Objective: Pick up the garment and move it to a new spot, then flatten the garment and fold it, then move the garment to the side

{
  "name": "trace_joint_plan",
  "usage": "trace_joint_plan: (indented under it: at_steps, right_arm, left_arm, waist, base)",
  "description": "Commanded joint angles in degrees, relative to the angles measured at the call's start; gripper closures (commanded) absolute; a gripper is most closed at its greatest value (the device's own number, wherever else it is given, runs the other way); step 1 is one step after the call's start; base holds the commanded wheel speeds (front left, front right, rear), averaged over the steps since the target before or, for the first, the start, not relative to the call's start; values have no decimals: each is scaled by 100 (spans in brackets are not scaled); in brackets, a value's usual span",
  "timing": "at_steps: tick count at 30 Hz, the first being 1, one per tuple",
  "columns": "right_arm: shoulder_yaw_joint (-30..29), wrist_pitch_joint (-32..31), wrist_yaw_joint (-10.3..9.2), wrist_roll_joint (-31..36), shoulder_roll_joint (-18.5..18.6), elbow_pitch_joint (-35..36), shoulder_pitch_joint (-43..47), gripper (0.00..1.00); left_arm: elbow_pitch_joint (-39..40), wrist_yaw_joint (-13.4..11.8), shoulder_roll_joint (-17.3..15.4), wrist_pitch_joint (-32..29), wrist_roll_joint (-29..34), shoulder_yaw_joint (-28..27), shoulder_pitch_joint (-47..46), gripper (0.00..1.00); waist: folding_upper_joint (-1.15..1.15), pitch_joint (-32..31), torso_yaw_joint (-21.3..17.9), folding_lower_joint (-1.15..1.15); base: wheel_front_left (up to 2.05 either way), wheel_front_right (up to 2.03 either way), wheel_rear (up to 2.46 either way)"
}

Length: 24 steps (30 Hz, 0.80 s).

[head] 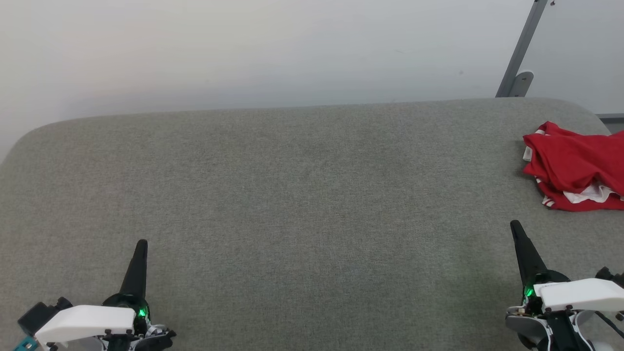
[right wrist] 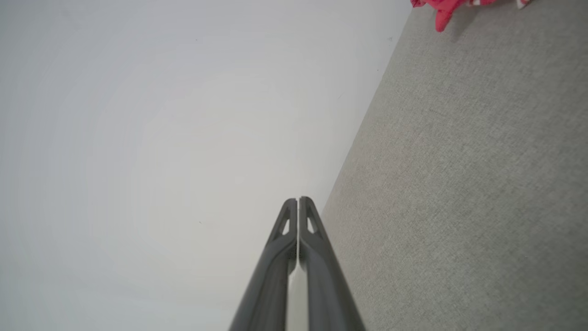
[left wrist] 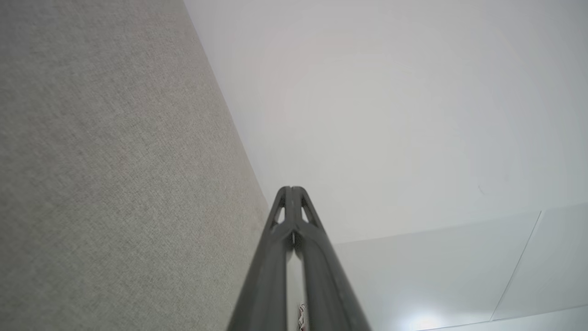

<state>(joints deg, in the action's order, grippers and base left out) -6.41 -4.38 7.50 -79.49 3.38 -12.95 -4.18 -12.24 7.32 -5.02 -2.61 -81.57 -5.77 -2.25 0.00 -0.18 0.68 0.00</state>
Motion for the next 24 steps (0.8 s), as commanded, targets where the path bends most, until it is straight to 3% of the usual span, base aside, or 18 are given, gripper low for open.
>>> trace_joint_plan:
  at_steps: [1,24]
  right_arm:
    - [-16,-31,-1,-101,-18,21,-84,100]
    - [-18,-191,-2,-1016,-51,-89,-206,100]
  left_arm:
    - [12,22,10,-44,-78,-26,-145,100]
    - [-143,28,155,-306,-871,-50,-379,100]
  waist:
    - [0,1,-2,0]
    - [0,26,-50,0]
  base:
    - [0,0,0]
    - [0,0,0]
